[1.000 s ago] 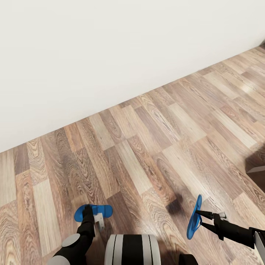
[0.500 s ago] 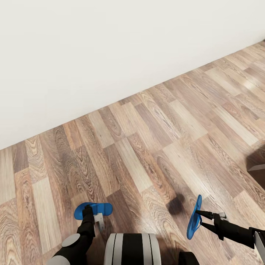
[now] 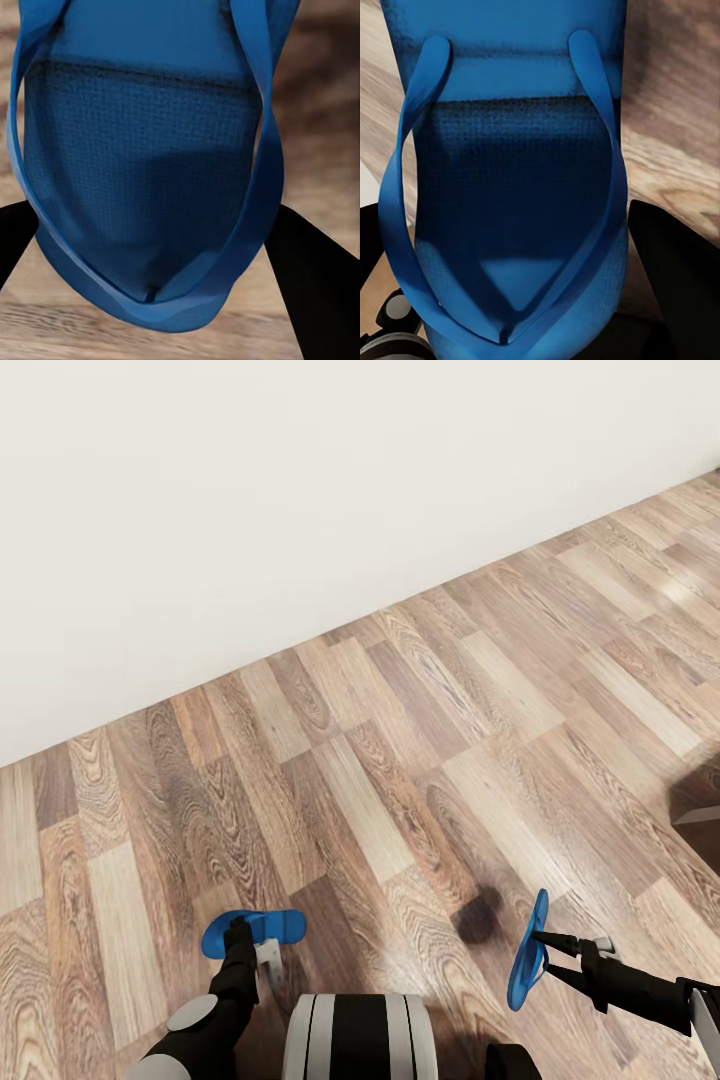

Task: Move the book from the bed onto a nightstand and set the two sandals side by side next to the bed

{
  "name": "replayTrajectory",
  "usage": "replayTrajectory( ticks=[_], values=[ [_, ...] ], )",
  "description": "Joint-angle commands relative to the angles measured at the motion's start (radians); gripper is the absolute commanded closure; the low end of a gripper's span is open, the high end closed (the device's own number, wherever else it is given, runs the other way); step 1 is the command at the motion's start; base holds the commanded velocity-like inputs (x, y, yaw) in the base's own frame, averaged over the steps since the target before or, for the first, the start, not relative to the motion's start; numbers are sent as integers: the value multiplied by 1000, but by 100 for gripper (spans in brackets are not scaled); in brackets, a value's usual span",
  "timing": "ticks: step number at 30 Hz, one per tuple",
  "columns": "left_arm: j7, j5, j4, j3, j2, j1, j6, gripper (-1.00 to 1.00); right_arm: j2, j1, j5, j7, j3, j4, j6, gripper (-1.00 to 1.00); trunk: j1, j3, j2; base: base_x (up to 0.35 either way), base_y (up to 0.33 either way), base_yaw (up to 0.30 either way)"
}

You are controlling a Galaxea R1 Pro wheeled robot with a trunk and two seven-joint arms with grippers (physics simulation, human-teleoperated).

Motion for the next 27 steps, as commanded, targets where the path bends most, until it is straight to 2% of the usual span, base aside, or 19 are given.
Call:
replayTrajectory(
  ticks=[1,13,19,25,27],
  values=[
    [-10,-12,-2,-3,0,0,5,100,0,0,-4,-2,-1,0,7,100,0,-1,0,0,0,0],
    [-10,-12,-4,-3,-1,0,6,100,0,0,-4,-1,-1,0,8,100,0,-1,0,0,0,0],
    [-10,-12,-4,-3,-2,0,6,100,0,0,-4,-2,-1,0,8,100,-3,23,1,0,0,0],
    [-10,-12,-3,-3,-2,0,6,100,0,0,-4,-2,-1,0,8,100,-3,23,1,0,0,0],
    [-10,-12,-3,-3,-2,0,6,100,0,0,-5,-1,-1,0,7,100,-4,30,2,0,0,0]
  ],
)
